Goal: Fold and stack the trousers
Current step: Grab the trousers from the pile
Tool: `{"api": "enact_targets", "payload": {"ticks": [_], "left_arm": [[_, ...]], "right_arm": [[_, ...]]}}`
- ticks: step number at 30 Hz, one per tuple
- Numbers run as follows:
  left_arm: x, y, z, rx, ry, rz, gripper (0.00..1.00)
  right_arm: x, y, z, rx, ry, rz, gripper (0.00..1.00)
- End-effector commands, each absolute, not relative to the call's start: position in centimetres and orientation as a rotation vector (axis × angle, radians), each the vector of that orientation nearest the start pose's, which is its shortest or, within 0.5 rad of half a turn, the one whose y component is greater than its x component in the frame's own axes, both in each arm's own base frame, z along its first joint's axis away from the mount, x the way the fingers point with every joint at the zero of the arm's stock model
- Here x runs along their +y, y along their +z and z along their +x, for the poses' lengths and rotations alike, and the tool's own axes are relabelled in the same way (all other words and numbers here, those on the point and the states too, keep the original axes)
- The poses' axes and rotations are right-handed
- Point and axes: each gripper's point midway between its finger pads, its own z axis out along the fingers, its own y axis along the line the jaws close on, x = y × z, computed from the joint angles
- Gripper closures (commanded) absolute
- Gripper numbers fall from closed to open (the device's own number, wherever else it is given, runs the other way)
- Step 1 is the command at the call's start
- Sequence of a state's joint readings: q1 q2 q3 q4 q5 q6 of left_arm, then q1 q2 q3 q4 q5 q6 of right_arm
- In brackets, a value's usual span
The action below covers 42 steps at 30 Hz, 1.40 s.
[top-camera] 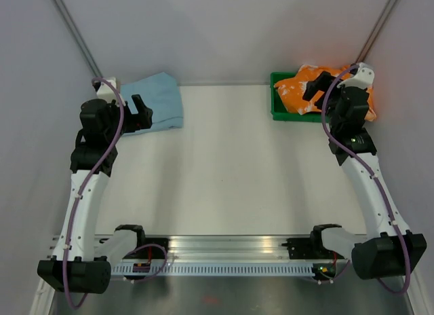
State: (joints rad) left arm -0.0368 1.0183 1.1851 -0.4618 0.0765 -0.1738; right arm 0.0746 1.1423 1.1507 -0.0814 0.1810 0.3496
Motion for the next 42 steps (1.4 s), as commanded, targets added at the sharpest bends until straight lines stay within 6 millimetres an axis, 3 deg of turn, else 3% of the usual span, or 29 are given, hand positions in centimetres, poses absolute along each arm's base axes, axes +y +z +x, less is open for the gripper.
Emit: {"api": "enact_targets", "payload": {"ticks": [1, 9, 12, 13, 14, 15, 16, 20, 25, 30, 35, 42], "left_arm": [[-3.1, 33.8, 34.1, 1.819, -0.207, -0.085, 0.0], [-3.8, 32.6, 34.9, 1.853, -0.239, -0.06, 0.0], [-3.8, 31.8, 35.3, 1.859, -0.24, -0.062, 0.0], [-3.7, 31.6, 35.3, 1.86, -0.233, -0.065, 0.0], [-3.4, 31.4, 35.4, 1.861, -0.219, -0.074, 0.0], [-3.4, 31.0, 35.6, 1.864, -0.217, -0.08, 0.0], [-3.4, 30.7, 35.7, 1.867, -0.22, -0.076, 0.0], [-3.8, 30.1, 36.3, 1.88, -0.24, -0.062, 0.0], [-3.4, 29.8, 37.2, 1.882, -0.217, -0.09, 0.0], [-3.7, 29.1, 38.0, 1.907, -0.235, -0.096, 0.0], [-3.8, 28.4, 38.7, 1.921, -0.253, -0.122, 0.0], [-4.2, 28.0, 39.6, 1.936, -0.275, -0.119, 0.0]], "right_arm": [[0.5, 35.7, 40.8, 1.603, 0.134, 0.387, 0.02], [-1.8, 31.3, 43.1, 1.749, -0.011, 0.557, 0.02], [-3.9, 30.4, 45.1, 1.786, -0.051, 0.627, 0.02], [-4.3, 30.4, 46.8, 1.797, -0.057, 0.631, 0.02], [-5.8, 30.1, 47.4, 1.809, -0.083, 0.659, 0.02], [-7.4, 27.8, 48.9, 1.856, -0.103, 0.685, 0.02], [-8.1, 29.6, 50.1, 1.825, -0.093, 0.686, 0.02], [-11.2, 27.6, 53.0, 1.874, -0.202, 0.721, 0.02], [-12.0, 23.1, 55.3, 1.948, -0.235, 0.766, 0.02], [-13.2, 18.2, 56.0, 2.02, -0.237, 0.795, 0.02], [-13.3, 15.9, 57.5, 2.023, -0.117, 0.743, 0.02], [-13.8, 11.7, 59.4, 2.082, -0.122, 0.692, 0.04]]}}
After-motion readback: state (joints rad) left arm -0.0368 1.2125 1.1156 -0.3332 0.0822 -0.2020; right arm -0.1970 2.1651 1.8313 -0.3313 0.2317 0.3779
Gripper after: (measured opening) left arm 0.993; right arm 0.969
